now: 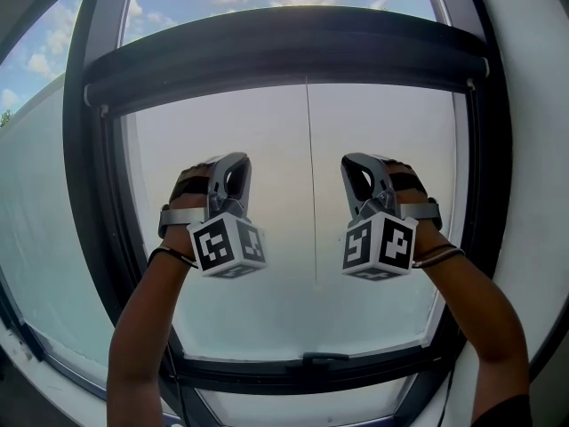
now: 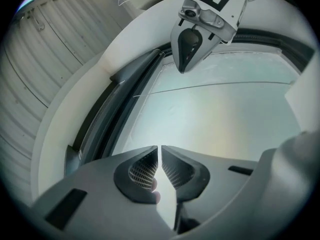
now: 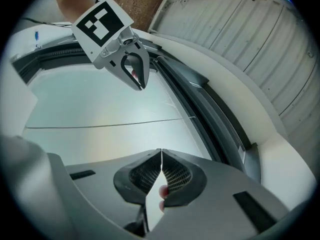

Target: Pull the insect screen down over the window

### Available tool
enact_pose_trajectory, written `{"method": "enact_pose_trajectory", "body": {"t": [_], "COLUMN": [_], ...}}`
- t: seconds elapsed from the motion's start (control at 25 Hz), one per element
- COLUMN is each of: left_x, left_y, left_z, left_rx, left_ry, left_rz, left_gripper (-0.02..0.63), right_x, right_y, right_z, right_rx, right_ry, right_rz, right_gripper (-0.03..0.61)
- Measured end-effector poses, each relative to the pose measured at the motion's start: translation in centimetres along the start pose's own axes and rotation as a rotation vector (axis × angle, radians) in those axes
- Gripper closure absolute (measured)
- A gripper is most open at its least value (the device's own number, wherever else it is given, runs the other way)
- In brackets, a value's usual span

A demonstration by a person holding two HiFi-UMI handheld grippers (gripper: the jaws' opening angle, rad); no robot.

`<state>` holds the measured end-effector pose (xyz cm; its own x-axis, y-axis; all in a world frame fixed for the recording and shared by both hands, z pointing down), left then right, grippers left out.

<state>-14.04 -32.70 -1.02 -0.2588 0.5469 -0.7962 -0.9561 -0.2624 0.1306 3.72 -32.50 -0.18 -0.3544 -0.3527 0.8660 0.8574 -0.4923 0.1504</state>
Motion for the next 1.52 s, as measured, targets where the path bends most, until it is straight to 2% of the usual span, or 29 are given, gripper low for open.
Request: {"method": "enact_pose_trajectory", "body": {"t": [0.24, 0.4, 0.52, 0.68, 0.84, 1.0, 1.04, 1.16, 1.36, 1.52], "left_x": [3.7, 5.2, 6.1, 6.8, 7.7, 8.0, 8.2, 8.6, 8.9, 9.7], "left_y": [-0.9, -1.3, -1.0, -0.5, -0.3, 0.0, 0.1, 0.1, -0.6, -1.0], "left_z": [-1.4, -2.3, -2.9, -3.5, -4.5, -5.7, -6.0, -6.4, -5.7, -6.3], "left_rx": [-0.024, -0.042, -0.022, 0.019, 0.048, 0.076, 0.081, 0.097, 0.094, 0.108], "left_ry": [-0.097, -0.107, -0.114, -0.120, -0.148, -0.104, -0.098, -0.095, -0.114, -0.099], "left_rz": [0.014, 0.008, 0.000, -0.026, -0.069, -0.062, -0.067, -0.098, -0.116, -0.134], "left_gripper": [0.609, 0.594, 0.573, 0.516, 0.450, 0.416, 0.407, 0.402, 0.402, 0.402], "right_x": [-2.3, -3.4, -4.2, -5.4, -7.2, -7.9, -8.0, -8.5, -9.1, -9.4], "right_y": [-0.5, -0.6, -0.7, -0.5, -0.5, -0.8, -0.8, -1.4, -1.9, -2.1], "right_z": [-1.3, -2.0, -2.3, -2.8, -3.5, -4.6, -4.9, -5.7, -6.8, -7.2], "right_rx": [0.000, 0.009, 0.006, 0.013, 0.031, 0.059, 0.070, 0.085, 0.102, 0.119], "right_ry": [0.033, 0.045, 0.054, 0.070, 0.082, 0.069, 0.062, 0.040, 0.036, 0.032], "right_rz": [0.060, 0.089, 0.110, 0.202, 0.223, 0.255, 0.264, 0.256, 0.293, 0.312], "right_gripper": [0.574, 0.574, 0.554, 0.491, 0.460, 0.411, 0.380, 0.346, 0.345, 0.345]}}
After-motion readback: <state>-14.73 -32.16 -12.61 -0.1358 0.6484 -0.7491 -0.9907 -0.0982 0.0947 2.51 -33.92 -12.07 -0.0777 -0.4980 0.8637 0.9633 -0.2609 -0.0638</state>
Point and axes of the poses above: the fingertips, and each gripper's own axes: z backward along the fingers, x to its left, y out of its underside, the point moved 7 cm from there along z, backward along the fingers, and after that the axes turned 4 degrees about -y, right-handed, at the moved point
